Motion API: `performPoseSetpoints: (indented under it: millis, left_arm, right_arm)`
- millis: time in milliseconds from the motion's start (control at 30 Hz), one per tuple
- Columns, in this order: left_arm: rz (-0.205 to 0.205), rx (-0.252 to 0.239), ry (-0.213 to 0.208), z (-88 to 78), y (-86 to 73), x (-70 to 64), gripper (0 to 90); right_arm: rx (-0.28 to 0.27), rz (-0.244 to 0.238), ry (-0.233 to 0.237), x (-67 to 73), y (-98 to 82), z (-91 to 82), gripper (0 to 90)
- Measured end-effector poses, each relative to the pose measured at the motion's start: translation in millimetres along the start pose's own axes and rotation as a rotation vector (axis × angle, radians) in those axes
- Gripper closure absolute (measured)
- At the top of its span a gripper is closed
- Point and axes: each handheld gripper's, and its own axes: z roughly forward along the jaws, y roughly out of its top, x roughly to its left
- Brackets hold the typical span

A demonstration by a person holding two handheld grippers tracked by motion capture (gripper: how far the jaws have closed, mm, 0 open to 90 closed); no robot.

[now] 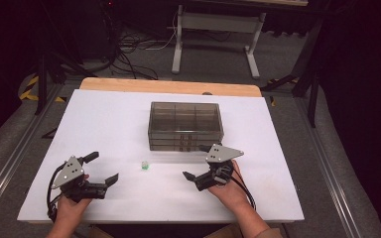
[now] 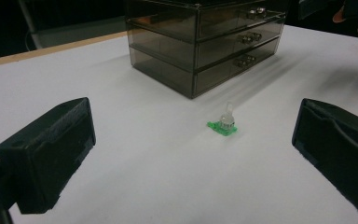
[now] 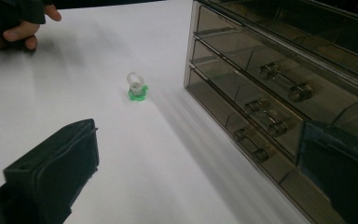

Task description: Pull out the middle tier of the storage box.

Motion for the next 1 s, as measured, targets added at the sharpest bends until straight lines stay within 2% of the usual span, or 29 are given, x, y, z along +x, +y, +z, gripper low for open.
performPoseSetpoints:
  millis: [200, 300, 433, 500, 567, 633, 867, 1000]
  left_arm:
    - [-0.001, -0.001, 0.0, 0.0, -0.1, 0.0, 0.5]
    - [0.001, 0.002, 0.0, -0.1, 0.1, -0.1, 0.5]
    - [0.002, 0.002, 0.0, -0.1, 0.1, -0.3, 0.5]
    - [0.001, 0.0, 0.0, 0.1, -0.1, -0.4, 0.5]
    - [-0.001, 0.0, 0.0, 0.1, -0.1, -0.7, 0.5]
    - [-0.001, 0.001, 0.0, 0.1, -0.1, -0.7, 0.5]
    - [0.0, 0.003, -0.001, 0.1, 0.0, -0.9, 0.5]
    - [0.002, 0.003, -0.001, 0.3, 0.0, -1.1, 0.5]
  right_arm:
    - [0.051, -0.017, -0.053, 1.8, 2.7, 2.2, 4.6]
    - [0.073, -0.053, -0.088, 4.9, 4.8, 2.0, 11.6]
    - [0.085, -0.082, -0.094, 6.5, 6.1, 2.5, 16.6]
    - [0.094, -0.112, -0.104, 8.6, 6.9, 3.4, 19.8]
    - [0.098, -0.124, -0.108, 9.3, 7.2, 3.4, 20.2]
    - [0.103, -0.17, -0.132, 12.6, 9.5, 3.3, 20.8]
    - [0.119, -0.235, -0.163, 15.3, 15.0, 2.5, 20.9]
    - [0.144, -0.283, -0.204, 17.7, 17.1, 2.9, 20.9]
